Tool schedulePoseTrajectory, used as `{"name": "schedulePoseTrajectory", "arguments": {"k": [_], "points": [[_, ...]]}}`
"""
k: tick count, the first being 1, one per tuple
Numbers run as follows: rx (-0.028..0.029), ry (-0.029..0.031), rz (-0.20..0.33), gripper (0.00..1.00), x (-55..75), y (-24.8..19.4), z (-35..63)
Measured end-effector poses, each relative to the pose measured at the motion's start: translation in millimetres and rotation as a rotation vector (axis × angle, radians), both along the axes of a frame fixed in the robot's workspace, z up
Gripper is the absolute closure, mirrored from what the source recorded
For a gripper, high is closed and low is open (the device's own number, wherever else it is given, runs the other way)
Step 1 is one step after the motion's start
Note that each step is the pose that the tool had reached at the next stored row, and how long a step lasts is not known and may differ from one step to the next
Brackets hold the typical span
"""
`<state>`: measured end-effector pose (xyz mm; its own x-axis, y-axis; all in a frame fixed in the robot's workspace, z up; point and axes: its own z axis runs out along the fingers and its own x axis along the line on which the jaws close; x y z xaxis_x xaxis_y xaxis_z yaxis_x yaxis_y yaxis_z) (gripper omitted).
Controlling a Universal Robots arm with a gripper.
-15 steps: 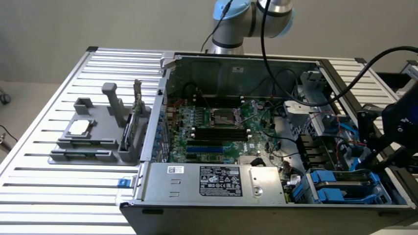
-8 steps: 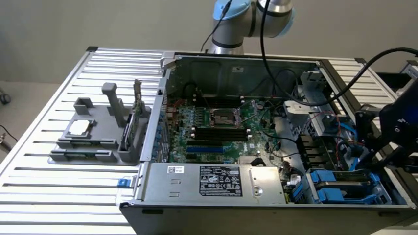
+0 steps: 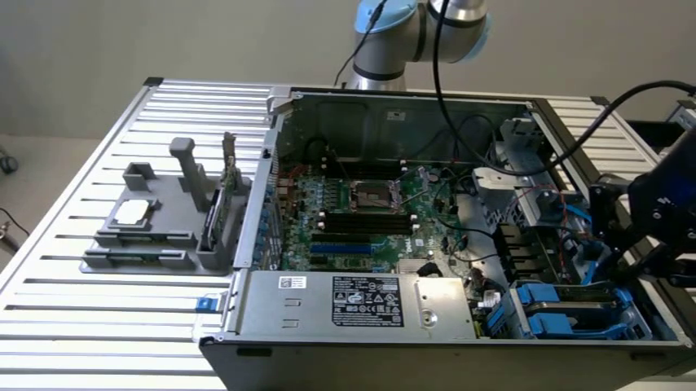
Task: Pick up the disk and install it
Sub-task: 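Insert the first disk wire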
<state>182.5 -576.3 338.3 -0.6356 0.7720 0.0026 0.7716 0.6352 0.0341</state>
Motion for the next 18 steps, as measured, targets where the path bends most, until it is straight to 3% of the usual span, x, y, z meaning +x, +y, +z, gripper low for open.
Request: {"name": "schedulePoseTrajectory", "arguments": {"k": [5,11,18], "points": [[0.0048,0.0038,-0.006,0.73,-1.2,0.6,0.0],[0.0198,0.0185,-0.006,0.73,-2.1,0.6,0.1],[0.0335,0.0306,-0.006,0.73,-2.1,0.6,0.2]]}}
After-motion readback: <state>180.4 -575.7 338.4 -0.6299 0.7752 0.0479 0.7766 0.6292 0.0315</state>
